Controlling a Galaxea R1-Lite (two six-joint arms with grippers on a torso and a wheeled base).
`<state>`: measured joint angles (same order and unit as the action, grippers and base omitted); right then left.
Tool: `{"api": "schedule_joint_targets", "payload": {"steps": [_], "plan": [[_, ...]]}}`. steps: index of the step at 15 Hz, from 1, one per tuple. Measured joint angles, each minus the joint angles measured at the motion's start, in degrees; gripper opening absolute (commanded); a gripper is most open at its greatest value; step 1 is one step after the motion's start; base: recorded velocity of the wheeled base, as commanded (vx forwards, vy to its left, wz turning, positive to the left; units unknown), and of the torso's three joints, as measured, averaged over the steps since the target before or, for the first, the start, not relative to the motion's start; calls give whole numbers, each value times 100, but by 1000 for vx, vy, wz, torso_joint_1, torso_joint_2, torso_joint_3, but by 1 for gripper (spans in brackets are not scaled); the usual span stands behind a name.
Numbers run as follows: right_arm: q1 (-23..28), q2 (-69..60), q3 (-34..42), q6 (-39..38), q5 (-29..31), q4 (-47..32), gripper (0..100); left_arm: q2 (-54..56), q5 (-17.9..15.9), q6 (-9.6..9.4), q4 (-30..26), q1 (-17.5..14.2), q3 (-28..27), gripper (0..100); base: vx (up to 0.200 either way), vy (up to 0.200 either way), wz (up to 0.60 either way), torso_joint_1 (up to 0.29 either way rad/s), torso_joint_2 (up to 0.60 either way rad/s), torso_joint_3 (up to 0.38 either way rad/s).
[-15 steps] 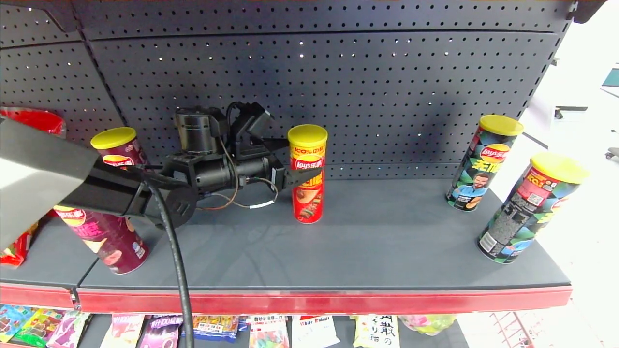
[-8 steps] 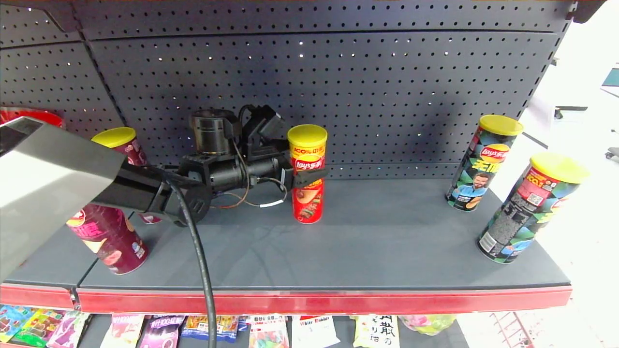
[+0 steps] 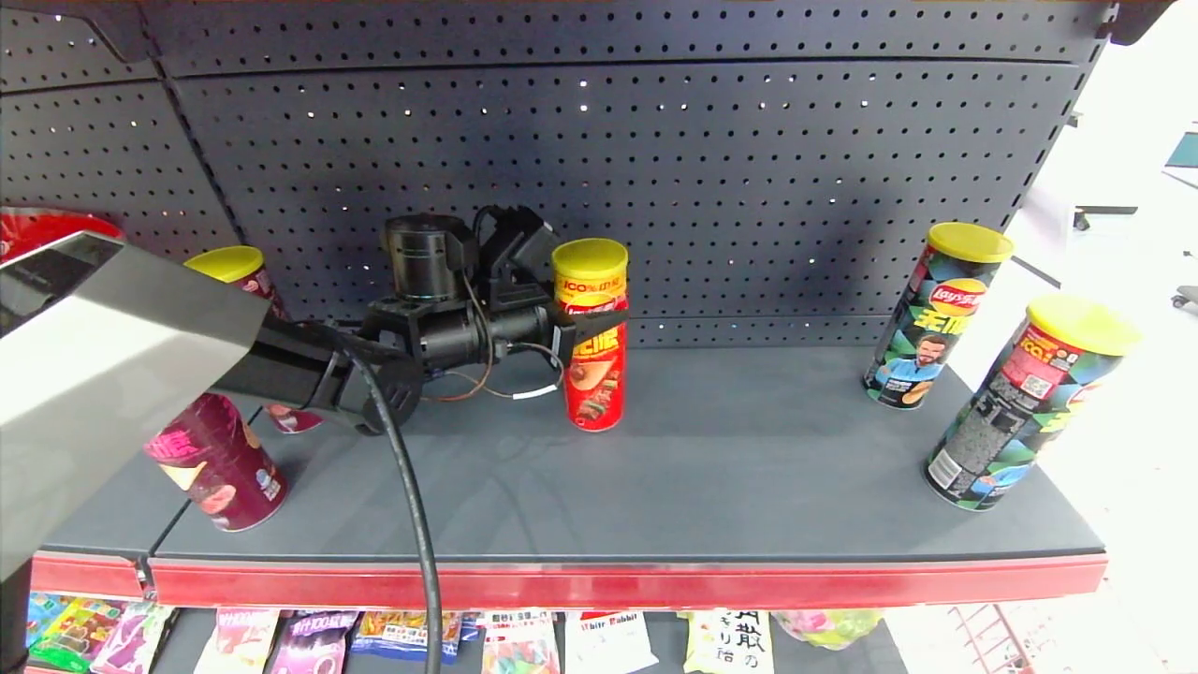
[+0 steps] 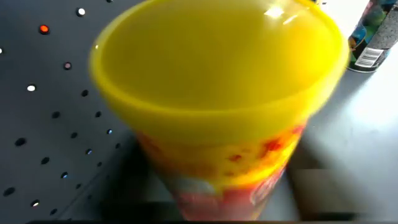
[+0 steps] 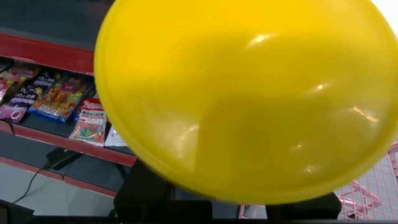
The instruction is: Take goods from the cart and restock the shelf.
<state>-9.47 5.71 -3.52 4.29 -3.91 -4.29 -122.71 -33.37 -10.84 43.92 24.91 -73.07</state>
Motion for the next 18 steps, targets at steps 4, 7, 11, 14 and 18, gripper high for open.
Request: {"api": "schedule_joint_targets", "payload": {"steps": [4, 7, 11, 14, 18], "plan": [[2, 0, 0, -6, -5, 0, 0, 154, -40, 6, 24, 78, 271, 0, 0, 0, 0, 0, 0, 0], [2, 0, 0, -9, -10, -2, 0, 774, -104, 24, 0, 100, 1139, 0, 0, 0, 0, 0, 0, 0], [0, 0, 0, -6, -35, 0, 0, 1921, -134, 28, 41, 127, 2526, 0, 0, 0, 0, 0, 0, 0], [0, 0, 0, -9, -49, -2, 0, 2334, -132, 37, 496, 201, 3156, 0, 0, 0, 0, 0, 0, 0], [0, 0, 6, -2, -55, -2, 0, 2233, -117, 68, 909, 360, 3274, 0, 0, 0, 0, 0, 0, 0]]}}
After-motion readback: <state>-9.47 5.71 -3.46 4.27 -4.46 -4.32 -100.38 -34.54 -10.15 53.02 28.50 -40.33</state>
